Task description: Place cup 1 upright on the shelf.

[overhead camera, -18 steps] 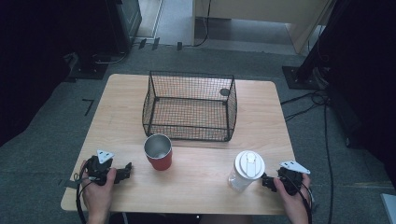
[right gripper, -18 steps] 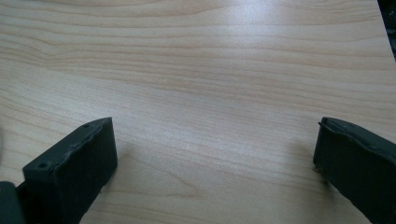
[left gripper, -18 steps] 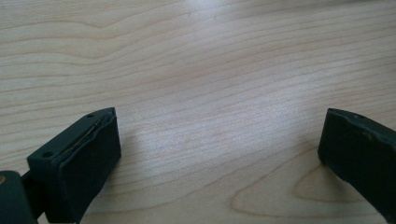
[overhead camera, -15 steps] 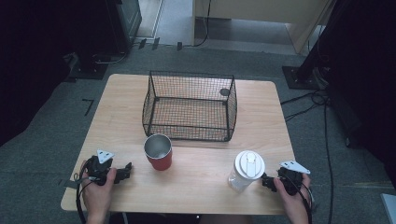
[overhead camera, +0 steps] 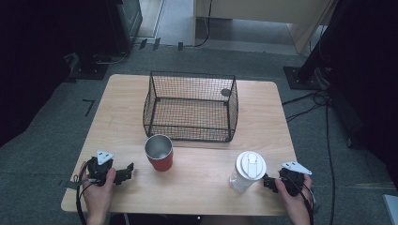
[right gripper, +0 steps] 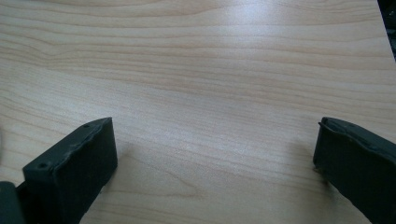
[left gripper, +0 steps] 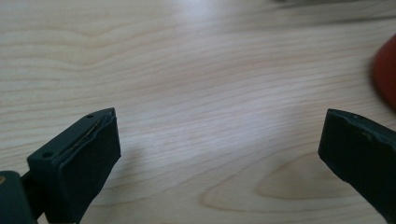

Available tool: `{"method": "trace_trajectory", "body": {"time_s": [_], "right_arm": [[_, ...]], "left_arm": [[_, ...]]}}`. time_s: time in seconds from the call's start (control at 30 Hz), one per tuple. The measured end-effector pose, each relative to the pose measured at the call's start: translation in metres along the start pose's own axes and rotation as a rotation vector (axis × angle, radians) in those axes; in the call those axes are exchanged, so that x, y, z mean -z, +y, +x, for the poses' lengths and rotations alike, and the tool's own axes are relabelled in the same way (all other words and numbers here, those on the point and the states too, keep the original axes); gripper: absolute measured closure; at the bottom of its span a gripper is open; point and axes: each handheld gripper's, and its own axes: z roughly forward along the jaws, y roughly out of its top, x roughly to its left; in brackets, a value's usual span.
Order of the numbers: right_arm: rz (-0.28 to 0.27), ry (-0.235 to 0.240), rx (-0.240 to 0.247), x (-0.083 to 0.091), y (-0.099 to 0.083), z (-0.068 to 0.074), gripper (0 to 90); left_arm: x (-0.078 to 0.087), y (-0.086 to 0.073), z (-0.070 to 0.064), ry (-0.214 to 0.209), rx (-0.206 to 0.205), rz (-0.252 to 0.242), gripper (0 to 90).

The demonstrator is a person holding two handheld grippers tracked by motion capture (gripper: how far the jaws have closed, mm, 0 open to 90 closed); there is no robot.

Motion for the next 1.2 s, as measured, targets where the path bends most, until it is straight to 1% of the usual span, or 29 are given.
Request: {"method": "trace_trajectory", "body": {"time_s": [0.13, 0.27, 0.3, 0.4, 0.47, 0.53, 0.8, 0.87, 0.9, 1.03, 1.2], "right_arm": [[0.000, 0.000, 0.001, 0.000, 0.000, 0.000, 0.0], [0.000, 0.000, 0.001, 0.000, 0.000, 0.000, 0.0], [0.000, 0.000, 0.001, 0.000, 0.000, 0.000, 0.0], [0.000, 0.000, 0.001, 0.000, 0.000, 0.000, 0.0], [0.000, 0.000, 0.001, 0.000, 0.000, 0.000, 0.0], [0.000, 0.000, 0.001, 0.000, 0.000, 0.000, 0.0], [0.000, 0.000, 0.001, 0.000, 0.000, 0.000, 0.0], [0.000, 0.000, 0.001, 0.000, 0.000, 0.000, 0.0], [0.000, 0.000, 0.001, 0.000, 0.000, 0.000, 0.0], [0.000, 0.000, 0.001, 0.000, 0.000, 0.000, 0.0], [0.000, 0.000, 0.001, 0.000, 0.000, 0.000, 0.0]], "left_arm": [[0.013, 0.004, -0.013, -0.039, -0.013, -0.031, 0.0], [0.026, 0.007, -0.029, -0.054, -0.033, -0.069, 0.0], [0.029, 0.008, -0.033, -0.065, -0.034, -0.078, 0.0], [0.035, 0.012, -0.046, -0.081, -0.052, -0.096, 0.0], [0.038, 0.016, -0.055, -0.102, -0.071, -0.101, 0.0], [0.040, 0.020, -0.062, -0.117, -0.076, -0.104, 0.0], [0.035, 0.033, -0.083, -0.137, -0.089, -0.100, 0.0], [0.033, 0.037, -0.087, -0.152, -0.087, -0.092, 0.0], [0.032, 0.038, -0.090, -0.159, -0.079, -0.092, 0.0], [0.028, 0.044, -0.098, -0.156, -0.088, -0.081, 0.0], [0.025, 0.051, -0.105, -0.155, -0.097, -0.085, 0.0]]}}
